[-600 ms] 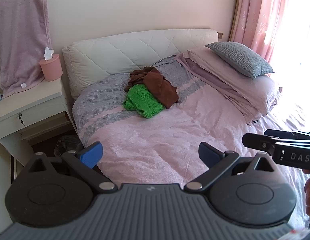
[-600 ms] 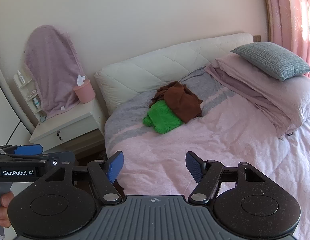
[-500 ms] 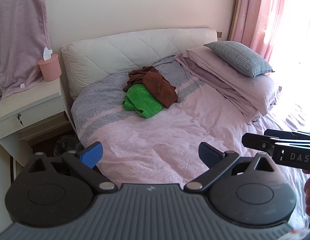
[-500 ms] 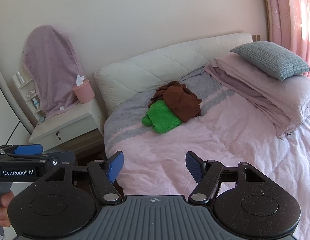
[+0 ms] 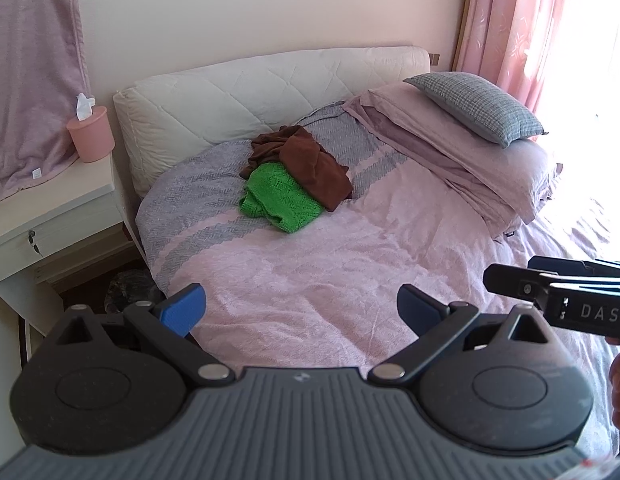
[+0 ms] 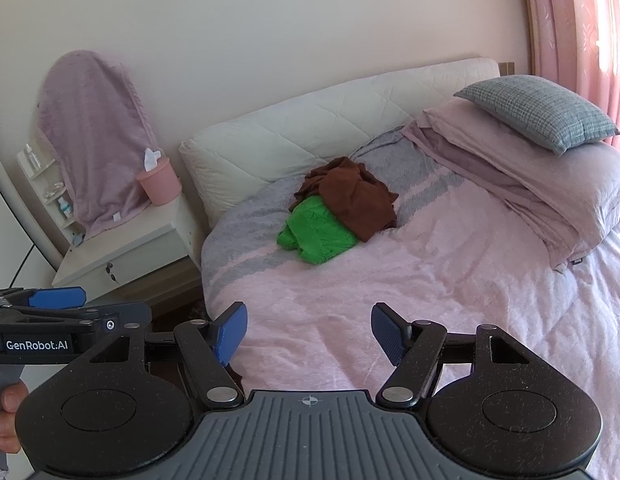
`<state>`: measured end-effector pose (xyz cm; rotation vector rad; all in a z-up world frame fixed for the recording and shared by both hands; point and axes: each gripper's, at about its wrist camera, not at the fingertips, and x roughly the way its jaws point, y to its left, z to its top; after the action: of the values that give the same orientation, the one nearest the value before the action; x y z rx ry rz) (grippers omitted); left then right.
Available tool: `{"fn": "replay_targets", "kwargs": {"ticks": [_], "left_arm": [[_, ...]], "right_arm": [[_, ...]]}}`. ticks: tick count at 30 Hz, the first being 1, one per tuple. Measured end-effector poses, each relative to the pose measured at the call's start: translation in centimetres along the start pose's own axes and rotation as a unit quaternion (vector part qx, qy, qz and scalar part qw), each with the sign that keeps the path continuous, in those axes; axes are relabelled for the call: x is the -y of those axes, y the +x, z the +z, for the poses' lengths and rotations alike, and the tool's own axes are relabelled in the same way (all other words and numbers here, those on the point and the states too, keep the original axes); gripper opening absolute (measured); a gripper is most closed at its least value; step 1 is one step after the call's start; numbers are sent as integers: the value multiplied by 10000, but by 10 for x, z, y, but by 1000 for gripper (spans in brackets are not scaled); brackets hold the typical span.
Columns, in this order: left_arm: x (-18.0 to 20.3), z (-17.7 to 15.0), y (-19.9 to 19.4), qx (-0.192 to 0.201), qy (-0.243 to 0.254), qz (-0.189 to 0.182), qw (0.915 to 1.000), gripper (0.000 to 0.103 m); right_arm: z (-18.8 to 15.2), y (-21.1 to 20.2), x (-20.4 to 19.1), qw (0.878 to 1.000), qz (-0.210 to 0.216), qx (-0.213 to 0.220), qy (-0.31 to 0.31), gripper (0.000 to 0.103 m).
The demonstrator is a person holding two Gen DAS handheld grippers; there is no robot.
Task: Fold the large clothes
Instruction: 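Move both grippers toward the brown shirt lying on the green cloth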
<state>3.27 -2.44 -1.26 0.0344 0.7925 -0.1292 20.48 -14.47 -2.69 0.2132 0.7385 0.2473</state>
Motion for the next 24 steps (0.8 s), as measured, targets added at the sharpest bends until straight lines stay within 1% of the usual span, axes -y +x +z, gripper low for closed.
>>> {"fn": "replay_targets", "kwargs": {"ticks": [7, 13, 18, 24], "left_arm": [[-2, 13, 19, -39, 62, -34, 10000, 101], [-8, 33, 46, -92, 151, -131, 9998, 101], [-12, 54, 77, -160, 290, -247, 9991, 101], [-26, 84, 128, -369, 447, -443, 9973, 101]], "right_arm": [[11, 17, 4, 10000, -53, -25, 80, 66], [24, 36, 10, 9997, -130, -12, 194, 66], [37, 59, 18, 9990, -283, 8, 354, 66], [58, 100, 23, 9968, -543, -118, 567, 66]]}}
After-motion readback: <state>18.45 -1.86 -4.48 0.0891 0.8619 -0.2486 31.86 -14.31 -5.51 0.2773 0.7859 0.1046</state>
